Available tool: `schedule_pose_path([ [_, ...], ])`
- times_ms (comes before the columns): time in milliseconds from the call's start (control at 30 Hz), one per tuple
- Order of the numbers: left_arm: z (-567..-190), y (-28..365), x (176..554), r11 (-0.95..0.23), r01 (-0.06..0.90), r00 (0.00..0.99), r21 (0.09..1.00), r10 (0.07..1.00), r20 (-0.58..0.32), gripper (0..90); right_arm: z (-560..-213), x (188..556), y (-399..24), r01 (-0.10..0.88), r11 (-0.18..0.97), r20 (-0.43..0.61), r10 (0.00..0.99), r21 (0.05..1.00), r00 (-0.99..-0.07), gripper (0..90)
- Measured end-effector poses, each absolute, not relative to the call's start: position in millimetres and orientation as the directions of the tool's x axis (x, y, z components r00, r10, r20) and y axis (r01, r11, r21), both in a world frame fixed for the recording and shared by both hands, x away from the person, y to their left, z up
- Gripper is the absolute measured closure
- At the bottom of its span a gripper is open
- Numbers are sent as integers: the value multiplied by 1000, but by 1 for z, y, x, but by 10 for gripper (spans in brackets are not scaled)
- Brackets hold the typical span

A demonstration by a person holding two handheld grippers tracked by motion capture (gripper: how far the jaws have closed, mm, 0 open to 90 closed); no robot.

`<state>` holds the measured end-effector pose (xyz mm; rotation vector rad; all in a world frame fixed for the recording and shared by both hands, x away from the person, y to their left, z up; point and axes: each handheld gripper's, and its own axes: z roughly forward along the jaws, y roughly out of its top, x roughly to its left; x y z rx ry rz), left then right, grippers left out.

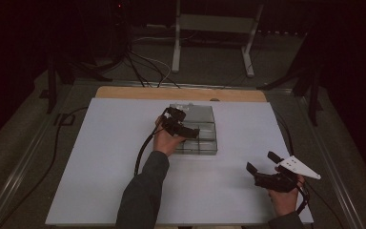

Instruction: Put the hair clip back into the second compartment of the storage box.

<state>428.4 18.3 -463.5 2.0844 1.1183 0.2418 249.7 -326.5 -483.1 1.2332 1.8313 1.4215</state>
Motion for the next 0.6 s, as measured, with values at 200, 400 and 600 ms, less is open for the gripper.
schedule_pose_path([
  [200, -453, 37, 420, -307, 619, 594, 722, 785, -176, 7, -484, 250, -325, 346, 44, 129, 877, 937, -463, 0],
  [400, -443, 59, 409, -304, 589, 597, 749, 788, -151, 7, -484, 250, -324, 349, 49, 129, 874, 936, -468, 0],
  [600, -435, 85, 391, -297, 541, 614, 787, 778, -129, 8, -484, 250, -322, 351, 51, 131, 871, 935, -474, 0],
])
